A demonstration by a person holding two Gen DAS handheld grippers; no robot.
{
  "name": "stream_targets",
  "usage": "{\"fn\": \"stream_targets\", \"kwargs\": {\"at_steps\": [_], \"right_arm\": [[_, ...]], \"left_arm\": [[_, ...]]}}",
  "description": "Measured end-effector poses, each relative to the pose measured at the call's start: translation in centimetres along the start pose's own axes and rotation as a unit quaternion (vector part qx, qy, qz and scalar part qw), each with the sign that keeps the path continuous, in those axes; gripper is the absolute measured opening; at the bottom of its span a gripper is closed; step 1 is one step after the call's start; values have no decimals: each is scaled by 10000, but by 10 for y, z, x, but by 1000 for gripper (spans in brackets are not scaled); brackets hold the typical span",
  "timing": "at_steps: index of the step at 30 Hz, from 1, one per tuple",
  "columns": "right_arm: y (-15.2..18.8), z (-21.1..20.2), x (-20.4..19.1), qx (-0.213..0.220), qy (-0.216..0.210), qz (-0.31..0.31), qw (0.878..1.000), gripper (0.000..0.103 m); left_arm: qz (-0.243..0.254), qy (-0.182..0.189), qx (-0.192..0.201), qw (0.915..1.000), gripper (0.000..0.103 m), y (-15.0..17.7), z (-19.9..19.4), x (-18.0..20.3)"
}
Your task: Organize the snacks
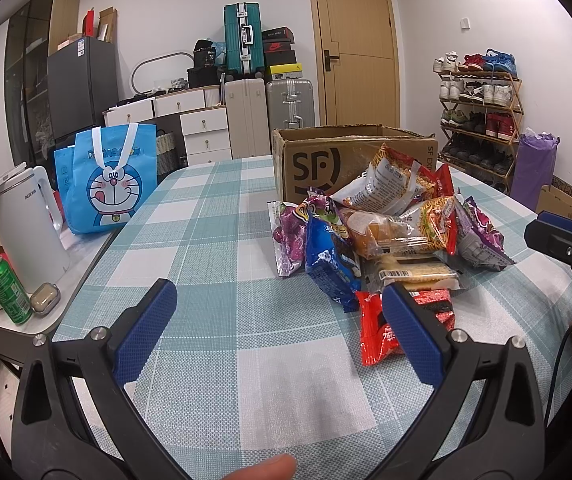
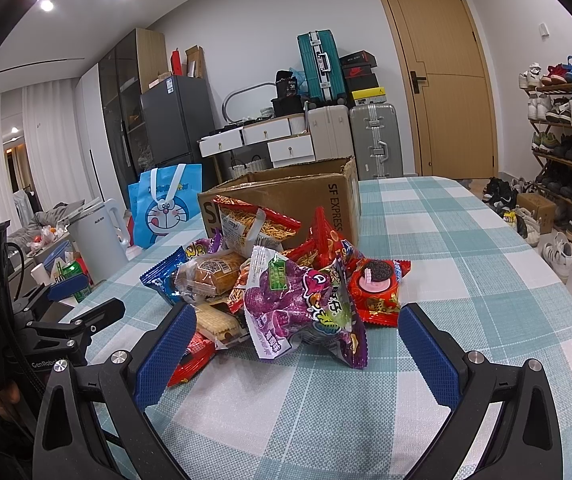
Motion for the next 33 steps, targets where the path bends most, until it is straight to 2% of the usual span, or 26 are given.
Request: {"fn": "stream_targets", "kwargs": {"at_steps": [11, 19, 26, 33], "right_arm": [[0, 0, 0, -56, 2, -7, 10000, 103], [-2, 10, -3, -353, 36, -148, 9993, 103], [-8, 20, 7, -655, 194, 16, 9977, 103], [-8, 41, 4, -1005, 10, 22, 9949, 103]], "left_arm": [[-1, -8, -4, 10000, 102, 0, 0, 0], [177, -42, -45, 9998, 102, 7, 2, 5], [263, 275, -217, 9990, 102, 3, 7, 23], [81, 622, -308, 9976, 102, -6, 11, 34]]}}
Point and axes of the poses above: each gripper's, at about its wrist camera, not at the fingertips, and z roughly the way its jaws point, x to its right, y to its underside, the point moved 6 cm from there along z, roughly the way its jaws point, and after that the axes turned 7 degrees about y, right-handed, at the moved point
